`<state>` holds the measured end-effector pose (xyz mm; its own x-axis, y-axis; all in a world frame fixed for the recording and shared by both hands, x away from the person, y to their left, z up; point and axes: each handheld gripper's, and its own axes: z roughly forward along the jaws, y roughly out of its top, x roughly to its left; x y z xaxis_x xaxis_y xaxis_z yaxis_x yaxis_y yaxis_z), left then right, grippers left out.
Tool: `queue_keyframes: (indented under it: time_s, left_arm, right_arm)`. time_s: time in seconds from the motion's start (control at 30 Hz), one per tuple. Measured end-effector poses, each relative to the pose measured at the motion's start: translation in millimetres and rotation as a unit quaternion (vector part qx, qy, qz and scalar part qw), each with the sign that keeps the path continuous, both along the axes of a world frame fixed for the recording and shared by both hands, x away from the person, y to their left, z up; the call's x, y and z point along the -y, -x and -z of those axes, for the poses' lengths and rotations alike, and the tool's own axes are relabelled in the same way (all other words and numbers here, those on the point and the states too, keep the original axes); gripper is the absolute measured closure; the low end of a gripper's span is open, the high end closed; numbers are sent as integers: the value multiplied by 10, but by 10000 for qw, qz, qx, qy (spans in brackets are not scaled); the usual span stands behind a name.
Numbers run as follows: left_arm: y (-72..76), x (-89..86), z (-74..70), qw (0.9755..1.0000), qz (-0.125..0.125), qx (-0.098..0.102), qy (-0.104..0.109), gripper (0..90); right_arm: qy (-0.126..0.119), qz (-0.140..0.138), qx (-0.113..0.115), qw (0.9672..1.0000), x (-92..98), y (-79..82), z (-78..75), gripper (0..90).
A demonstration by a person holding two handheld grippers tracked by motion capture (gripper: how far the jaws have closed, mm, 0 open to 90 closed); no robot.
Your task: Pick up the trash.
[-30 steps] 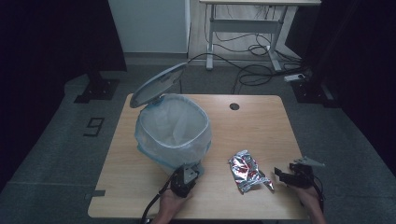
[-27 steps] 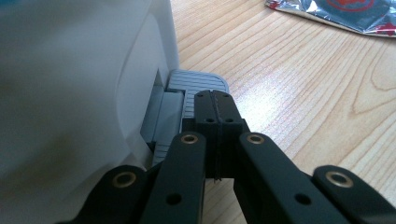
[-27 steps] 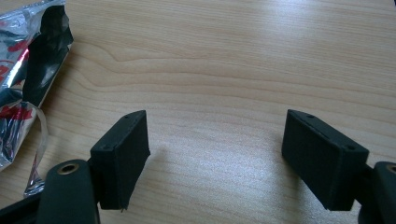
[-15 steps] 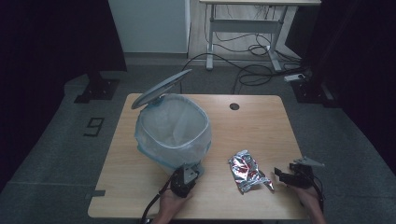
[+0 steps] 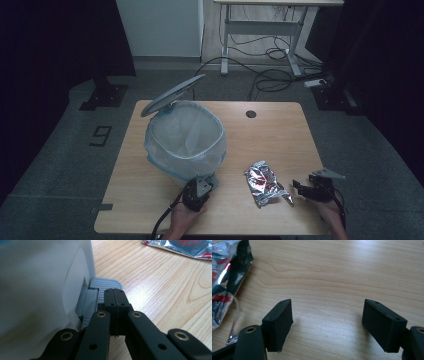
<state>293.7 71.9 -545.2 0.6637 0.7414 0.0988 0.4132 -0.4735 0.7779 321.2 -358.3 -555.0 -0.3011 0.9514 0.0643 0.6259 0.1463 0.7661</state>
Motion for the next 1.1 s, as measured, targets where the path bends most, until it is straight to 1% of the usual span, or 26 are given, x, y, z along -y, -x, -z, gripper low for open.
queue_keyframes:
  time_s: [0.1,0.17,0.2,0.27,0.4,0.47,0.53,0.77,0.97,1.1]
  left_arm:
    - [1,0,0,10000,-2,1,-3,900]
    - [1,0,0,10000,-1,0,-2,900]
    - [1,0,0,10000,-3,1,-3,900]
    - [0,0,0,10000,-1,0,0,900]
    - [0,-1,0,10000,1,-1,1,900]
    - [0,0,0,10000,1,-1,3,900]
    - [-1,0,0,10000,2,-2,3,900]
    - [-1,-1,0,10000,3,-2,3,900]
    - [-1,-2,0,10000,9,-2,2,900]
    - [-2,-2,0,10000,9,-1,0,900]
  right_arm:
    - [-37,-33,55,10000,-21,9,-34,241]
    - [-82,-46,130,9999,-33,23,-73,244]
    - [-130,-79,195,9997,-52,38,-119,246]
    - [-161,-103,224,9996,-68,44,-143,246]
    - [-341,-322,326,9984,-163,57,-236,246]
    - [-439,-483,330,9973,-254,53,-281,246]
    - [-458,-520,326,9971,-276,48,-288,246]
    - [-550,-778,294,9950,-461,-20,-310,265]
    - [-551,-907,211,9941,-557,-55,-288,293]
    - [-556,-939,200,9938,-599,-68,-275,319]
